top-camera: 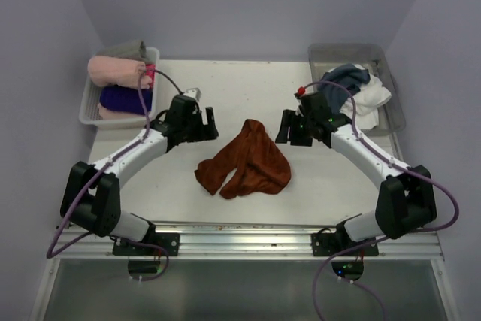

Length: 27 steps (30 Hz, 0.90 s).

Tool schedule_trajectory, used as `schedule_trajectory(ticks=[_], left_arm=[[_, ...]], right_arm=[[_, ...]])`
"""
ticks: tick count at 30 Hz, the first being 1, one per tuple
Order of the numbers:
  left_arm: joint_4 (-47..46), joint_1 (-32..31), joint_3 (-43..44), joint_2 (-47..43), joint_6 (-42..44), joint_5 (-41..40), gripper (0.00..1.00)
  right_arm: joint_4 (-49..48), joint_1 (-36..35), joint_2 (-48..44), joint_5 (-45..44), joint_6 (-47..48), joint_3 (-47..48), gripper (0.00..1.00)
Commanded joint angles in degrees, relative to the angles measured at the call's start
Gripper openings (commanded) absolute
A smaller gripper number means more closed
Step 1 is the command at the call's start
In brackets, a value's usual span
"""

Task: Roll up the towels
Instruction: Move the towel to the center of the board, then flatten the towel

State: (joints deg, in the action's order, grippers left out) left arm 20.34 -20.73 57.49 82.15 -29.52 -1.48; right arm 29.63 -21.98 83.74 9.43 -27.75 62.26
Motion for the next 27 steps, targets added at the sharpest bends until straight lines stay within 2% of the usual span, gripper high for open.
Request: schedule_trajectory(ticks=[1,3,9,11,12,14,15,16,17,19,20,23,27], left_arm=[[-3.89,-5.02,-6.06,2.66,-3.16,9.63,0.86],[-7.05,-5.98,-10.44,2.84,-4.66,14.02,0.83],[-7.68,-8.89,-14.95,2.49,-6.78,14.40,0.73],[-7.77,-9.24,-14.78,3.36,-6.78,13.35,0.62],[-7.77,-9.24,-14.61,3.89,-6.52,12.73,0.49],[-7.42,-9.24,-13.65,5.64,-6.26,11.50,0.31],[-6.98,-9.24,-13.03,6.35,-5.56,11.06,0.14],[-6.37,-9.24,-12.33,6.79,-5.20,10.53,0.03],[-5.75,-9.24,-10.84,7.14,-4.85,10.01,0.00],[-3.82,-9.33,-9.51,7.33,-3.88,8.25,0.00],[-2.86,-9.33,-8.38,6.54,-3.53,6.59,0.00],[-0.05,-8.89,-5.13,4.61,-2.04,2.72,0.00],[2.07,-7.84,-0.81,2.23,-0.11,1.65,0.00]], right_arm=[[0.52,-2.80,-3.67,-3.97,0.86,-4.59,0.60],[1.31,-6.14,-3.50,-6.26,0.33,-7.49,0.61],[-0.53,-8.52,-2.80,-7.15,-3.54,-13.74,0.63],[-1.41,-8.96,-1.92,-7.06,-3.80,-14.01,0.62],[-1.59,-9.13,-0.79,-7.15,-3.98,-13.92,0.61],[-1.94,-9.66,0.19,-7.23,-4.16,-13.74,0.50],[-2.03,-9.75,0.54,-7.23,-4.50,-13.66,0.45],[-2.29,-9.84,0.46,-7.15,-4.68,-13.74,0.41],[-2.55,-9.75,0.37,-7.32,-4.86,-13.83,0.24],[-2.73,-9.75,-0.16,-8.11,-5.04,-13.92,0.15],[-2.38,-9.75,-0.33,-8.72,-5.04,-13.57,0.01],[-1.77,-9.84,-1.65,-10.83,-4.86,-12.60,0.00],[-0.01,-9.66,-4.29,-16.63,-4.68,-9.97,0.00]])
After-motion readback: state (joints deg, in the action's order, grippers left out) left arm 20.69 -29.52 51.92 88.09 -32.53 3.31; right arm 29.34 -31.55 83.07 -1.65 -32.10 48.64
